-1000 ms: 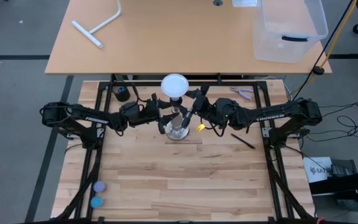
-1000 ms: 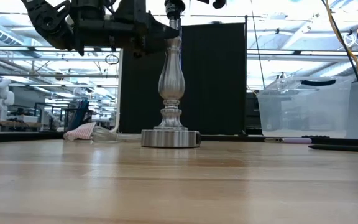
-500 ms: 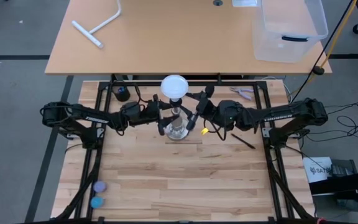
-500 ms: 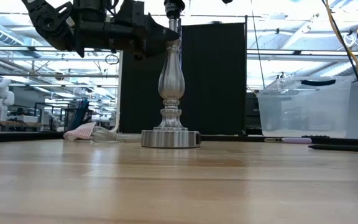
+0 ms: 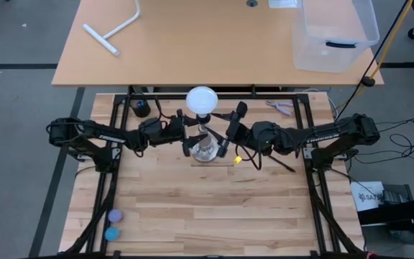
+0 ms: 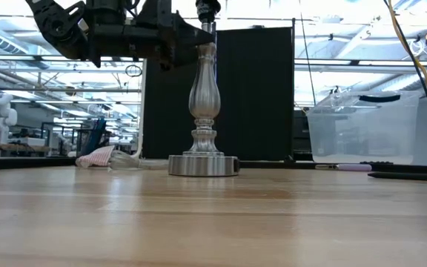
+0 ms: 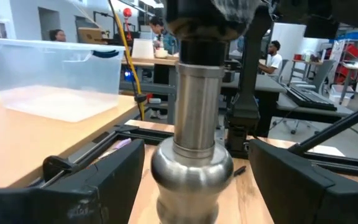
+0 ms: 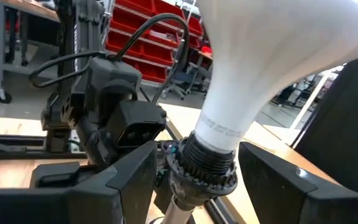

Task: Screw lightbulb
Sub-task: Remove the lightbulb from the lamp

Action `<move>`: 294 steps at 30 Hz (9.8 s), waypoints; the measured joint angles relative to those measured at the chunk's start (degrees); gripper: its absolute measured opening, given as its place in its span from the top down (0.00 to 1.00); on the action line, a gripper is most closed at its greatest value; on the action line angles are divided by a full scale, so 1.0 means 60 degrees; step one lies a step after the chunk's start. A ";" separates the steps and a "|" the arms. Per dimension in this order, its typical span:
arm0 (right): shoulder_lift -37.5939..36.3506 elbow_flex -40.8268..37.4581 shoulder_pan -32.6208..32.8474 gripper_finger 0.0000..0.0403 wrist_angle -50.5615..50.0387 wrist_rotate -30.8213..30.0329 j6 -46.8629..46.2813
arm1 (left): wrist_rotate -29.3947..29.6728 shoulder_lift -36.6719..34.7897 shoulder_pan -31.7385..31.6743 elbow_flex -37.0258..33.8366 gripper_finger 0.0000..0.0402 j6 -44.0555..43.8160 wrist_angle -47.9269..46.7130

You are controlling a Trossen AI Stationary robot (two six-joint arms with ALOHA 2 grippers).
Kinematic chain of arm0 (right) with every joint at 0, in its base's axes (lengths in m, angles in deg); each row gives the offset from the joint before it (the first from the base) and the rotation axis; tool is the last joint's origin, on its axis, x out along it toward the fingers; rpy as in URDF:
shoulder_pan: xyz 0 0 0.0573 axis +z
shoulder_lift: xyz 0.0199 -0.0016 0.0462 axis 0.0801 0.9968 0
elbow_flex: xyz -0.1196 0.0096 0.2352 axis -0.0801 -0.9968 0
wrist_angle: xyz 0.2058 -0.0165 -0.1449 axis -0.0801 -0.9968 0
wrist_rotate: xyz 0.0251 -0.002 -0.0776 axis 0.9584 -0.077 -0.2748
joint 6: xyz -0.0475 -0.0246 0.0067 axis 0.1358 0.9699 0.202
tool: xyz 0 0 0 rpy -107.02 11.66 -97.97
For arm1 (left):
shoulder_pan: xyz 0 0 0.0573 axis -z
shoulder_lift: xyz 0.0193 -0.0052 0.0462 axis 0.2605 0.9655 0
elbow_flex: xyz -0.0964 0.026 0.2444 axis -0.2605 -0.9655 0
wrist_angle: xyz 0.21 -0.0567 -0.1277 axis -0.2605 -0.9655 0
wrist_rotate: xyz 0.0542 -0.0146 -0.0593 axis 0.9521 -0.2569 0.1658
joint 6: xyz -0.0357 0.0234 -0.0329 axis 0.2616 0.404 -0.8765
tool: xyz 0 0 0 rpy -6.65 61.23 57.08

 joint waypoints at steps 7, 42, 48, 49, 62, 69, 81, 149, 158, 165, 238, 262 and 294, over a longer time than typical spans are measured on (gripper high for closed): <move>0.0021 0.0000 -0.0026 0.45 0.0995 -0.0119 0.0013 | 0.0183 0.0000 0.0000 0.0000 0.28 0.0000 0.0050; 0.0954 -0.0007 -0.1395 0.47 0.2950 0.2033 -0.1697 | 0.0521 -0.0011 0.0000 0.0000 0.28 0.0011 0.0054; 0.0954 -0.0007 -0.1528 0.60 0.2994 0.2548 -0.1676 | 0.0521 -0.0011 0.0001 0.0000 0.28 0.0058 0.0050; 0.0957 -0.0007 -0.1532 0.62 0.2994 0.2548 -0.1676 | 0.0521 -0.0011 0.0003 0.0000 0.28 0.0058 0.0050; 0.0958 0.0004 -0.1907 0.63 0.2888 0.3714 -0.1603 | -0.0181 -0.0011 0.0000 0.0000 0.28 0.0109 0.0050; 0.0889 0.0007 -0.2275 0.63 0.2616 0.4820 -0.1706 | -0.1157 -0.0011 -0.0047 -0.0007 0.28 0.0357 0.0087; 0.0874 0.0022 -0.3027 0.62 0.2282 0.6764 -0.2331 | -0.1176 -0.0011 -0.0047 -0.0011 0.28 0.0318 0.0046; -0.2047 0.0000 -0.1750 1.00 -0.1093 0.5064 0.1844 | 0.0685 -0.3922 -0.0295 0.2229 0.94 0.2120 -0.3329; -0.1919 0.0004 -0.1749 1.00 -0.0389 0.5113 0.1918 | 0.0663 -0.3894 -0.0238 0.2229 0.94 0.2307 -0.3099; -0.1541 0.0004 -0.1749 1.00 0.0209 0.5156 0.1917 | 0.0598 -0.3627 0.0181 0.2229 0.94 0.2449 -0.2735; -0.1496 -0.0004 -0.2280 1.00 0.0765 0.4947 0.1870 | 0.2455 -0.3144 0.1043 0.2867 0.94 0.3578 -0.3045; -0.1608 -0.0015 -0.2046 1.00 0.0671 0.4944 0.1994 | 0.2921 -0.3474 0.2081 0.2863 0.94 0.4601 -0.3034; -0.1239 -0.0004 -0.1526 1.00 0.0687 0.3669 0.2194 | 0.1563 -0.3122 0.1289 0.2860 0.94 0.3319 -0.3454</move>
